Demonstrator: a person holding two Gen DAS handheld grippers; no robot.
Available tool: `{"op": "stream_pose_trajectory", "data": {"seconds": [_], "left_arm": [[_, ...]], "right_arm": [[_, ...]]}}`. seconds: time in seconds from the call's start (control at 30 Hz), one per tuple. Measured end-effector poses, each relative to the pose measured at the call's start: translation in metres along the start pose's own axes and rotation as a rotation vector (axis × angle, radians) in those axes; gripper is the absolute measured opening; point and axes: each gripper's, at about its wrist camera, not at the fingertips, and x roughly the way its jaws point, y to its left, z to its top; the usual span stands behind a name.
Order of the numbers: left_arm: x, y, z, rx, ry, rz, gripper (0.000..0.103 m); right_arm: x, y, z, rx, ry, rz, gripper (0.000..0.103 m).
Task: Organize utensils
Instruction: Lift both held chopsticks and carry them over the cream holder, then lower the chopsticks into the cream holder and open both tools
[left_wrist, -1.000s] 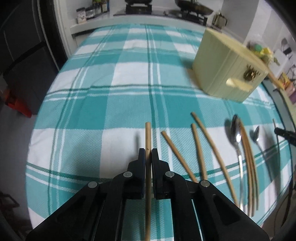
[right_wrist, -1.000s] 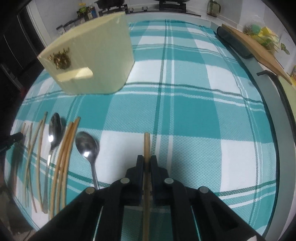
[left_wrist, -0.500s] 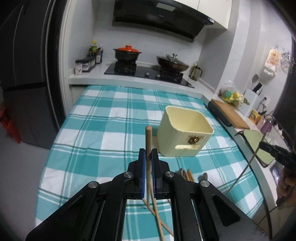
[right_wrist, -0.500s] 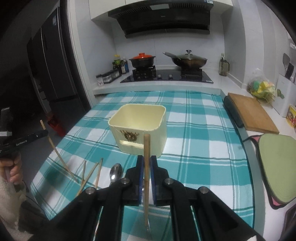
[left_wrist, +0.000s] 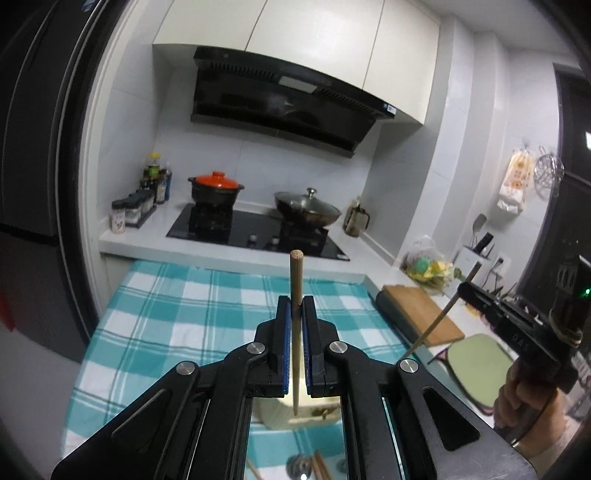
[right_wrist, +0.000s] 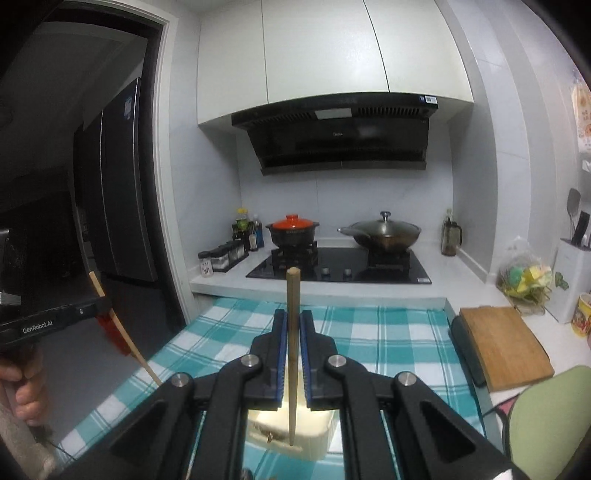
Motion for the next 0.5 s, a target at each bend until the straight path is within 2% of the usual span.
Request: {"op": "stream_pose_trajectory", "data": {"seconds": [0.07,0.17,0.37,0.5], "left_arm": [[0.026,-0.006,0.008,0.007,0.000,0.022,0.004],[0.070,-0.008,0.008,-0.008,0.051,0.047,0.004],[0.152,-0.006,-0.026,-0.029,0.235,0.065,0.004],[0.189,-0.010,-0.048,-0.011,0.319,0.085,0.004]], "right_arm": [[0.020,0.000,0.009,-0.018,-0.010,-0.003,0.007],[0.059,-0.003,0.009,-0.022,0.036,-0.006,0.007],[0.139,-0.023,-0.028,0.059,0.283,0.023,0.007],[0.176,-0.031,-0.057,0.090,0.396,0.035,0.007]]}}
